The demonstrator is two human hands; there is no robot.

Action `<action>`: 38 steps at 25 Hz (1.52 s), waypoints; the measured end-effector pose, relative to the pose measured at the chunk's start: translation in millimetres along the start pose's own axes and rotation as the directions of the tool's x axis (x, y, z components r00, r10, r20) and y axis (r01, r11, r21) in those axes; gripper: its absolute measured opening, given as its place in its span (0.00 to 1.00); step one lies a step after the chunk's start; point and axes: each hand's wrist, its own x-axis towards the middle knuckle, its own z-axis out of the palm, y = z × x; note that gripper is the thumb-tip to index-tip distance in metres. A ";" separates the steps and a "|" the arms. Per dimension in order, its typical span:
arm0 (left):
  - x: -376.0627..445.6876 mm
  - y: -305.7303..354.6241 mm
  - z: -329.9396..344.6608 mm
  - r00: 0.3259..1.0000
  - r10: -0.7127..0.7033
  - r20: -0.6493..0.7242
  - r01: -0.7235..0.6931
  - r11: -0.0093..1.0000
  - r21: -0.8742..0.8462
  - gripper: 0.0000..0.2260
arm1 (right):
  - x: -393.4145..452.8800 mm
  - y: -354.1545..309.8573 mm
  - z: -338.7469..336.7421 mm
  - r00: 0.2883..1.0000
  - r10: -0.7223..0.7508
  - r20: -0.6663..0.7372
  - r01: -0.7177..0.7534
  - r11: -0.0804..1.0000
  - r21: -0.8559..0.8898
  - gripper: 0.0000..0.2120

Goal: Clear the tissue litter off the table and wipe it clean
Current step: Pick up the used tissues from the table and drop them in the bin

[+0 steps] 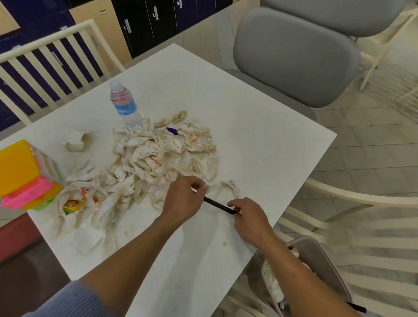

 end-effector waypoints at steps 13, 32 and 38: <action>-122.6 97.4 49.4 0.979 0.007 0.204 0.059 0.946 -0.319 0.05 | -136.1 179.4 -62.2 0.920 0.381 -0.085 -0.338 0.886 0.318 0.16; -174.0 126.6 148.1 0.885 -0.037 0.464 0.124 0.979 -0.160 0.13 | -152.2 203.4 -81.5 0.910 0.396 0.123 -0.401 0.766 0.503 0.10; -151.0 93.5 132.4 0.909 -0.126 0.397 0.153 0.987 -0.038 0.11 | -132.8 173.2 -75.8 0.941 0.333 0.063 -0.316 0.796 0.516 0.09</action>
